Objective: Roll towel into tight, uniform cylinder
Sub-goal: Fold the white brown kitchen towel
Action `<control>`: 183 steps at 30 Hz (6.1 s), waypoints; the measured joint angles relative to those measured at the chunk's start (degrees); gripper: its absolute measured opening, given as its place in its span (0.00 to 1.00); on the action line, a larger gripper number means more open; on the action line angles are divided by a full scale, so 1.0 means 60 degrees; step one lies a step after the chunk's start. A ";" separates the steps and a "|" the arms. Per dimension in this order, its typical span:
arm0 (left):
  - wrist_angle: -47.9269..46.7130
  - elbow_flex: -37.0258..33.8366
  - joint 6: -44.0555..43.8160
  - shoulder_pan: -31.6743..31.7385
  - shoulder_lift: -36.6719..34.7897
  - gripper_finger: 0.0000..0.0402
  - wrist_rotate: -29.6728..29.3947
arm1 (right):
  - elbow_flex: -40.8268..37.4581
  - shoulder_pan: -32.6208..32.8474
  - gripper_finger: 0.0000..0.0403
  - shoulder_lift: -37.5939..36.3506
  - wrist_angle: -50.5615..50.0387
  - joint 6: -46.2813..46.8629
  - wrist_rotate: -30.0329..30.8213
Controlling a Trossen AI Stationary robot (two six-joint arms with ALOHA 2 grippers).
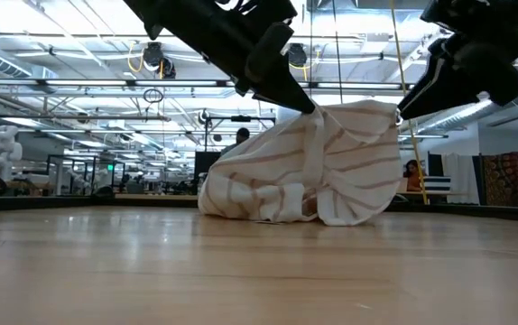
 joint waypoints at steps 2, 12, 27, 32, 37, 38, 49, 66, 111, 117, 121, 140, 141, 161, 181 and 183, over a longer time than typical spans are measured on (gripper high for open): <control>0.0000 0.0000 0.0000 -0.0015 0.0000 0.00 0.0000 | 0.0000 -0.0033 0.45 0.0004 -0.0007 -0.0175 0.0167; 0.0000 0.0000 0.0011 -0.0025 0.0000 0.00 0.0000 | 0.0000 -0.0415 0.45 0.0004 -0.0131 -0.0551 -0.0061; 0.0007 0.0000 0.0033 -0.0068 0.0004 0.00 0.0015 | -0.0913 -0.0335 0.45 0.0007 -0.0169 0.2598 0.0019; 0.0015 0.0000 -0.0138 -0.0069 0.0004 0.00 0.0045 | -0.0936 -0.0318 0.45 0.0007 0.0339 0.2166 0.0803; 0.0016 0.0000 -0.0197 -0.0069 0.0007 0.00 0.0058 | -0.0936 -0.0048 0.45 0.0007 0.1298 0.1419 0.1257; 0.0016 0.0000 -0.0203 -0.0069 0.0007 0.00 0.0058 | -0.0936 0.0001 0.45 0.0007 0.1360 0.1342 0.1376; 0.0018 0.0000 -0.0219 -0.0087 0.0007 0.00 0.0066 | -0.0936 0.0022 0.45 0.0007 0.0840 0.0575 0.1693; 0.0061 0.0000 -0.0218 -0.0203 0.0007 0.00 0.0087 | -0.2519 -0.0792 0.42 0.0004 0.4932 -0.2233 0.0617; -0.0686 -0.0004 -0.0739 -0.0177 -0.0058 0.00 -0.0301 | -0.2521 -0.1781 0.05 0.0007 0.5057 -0.3814 0.0490; -0.0024 -0.0004 -0.0980 -0.0347 0.0165 0.00 0.0030 | -0.2517 -0.1824 0.04 0.0004 0.6099 -0.4273 0.2005; 0.1026 -0.0004 -0.0986 -0.0438 0.0694 0.00 0.0464 | -0.2514 -0.1987 0.01 -0.0035 0.6155 -0.4193 0.2362; -0.0187 -0.0004 -0.1951 -0.0781 0.0850 0.49 0.0115 | -0.2514 -0.2029 0.01 -0.0088 0.6137 -0.3851 0.1925; -0.0521 -0.0004 -0.1973 -0.0830 0.0720 0.51 0.0013 | -0.2514 -0.2033 0.01 -0.0087 0.6140 -0.3790 0.1957; -0.0240 -0.0006 -0.0689 -0.1281 0.0245 0.53 -0.3340 | -0.0780 -0.1876 0.01 -0.0335 0.7326 -0.5056 0.0621; 0.1150 0.0007 0.1632 -0.0526 -0.1943 0.53 -0.0995 | 0.0251 -0.1448 0.01 -0.0339 0.7397 -0.4411 -0.1176; 0.1026 -0.0005 0.1577 -0.0298 -0.1873 0.53 -0.0531 | 0.0251 -0.1341 0.01 -0.0339 0.7428 -0.4402 -0.1173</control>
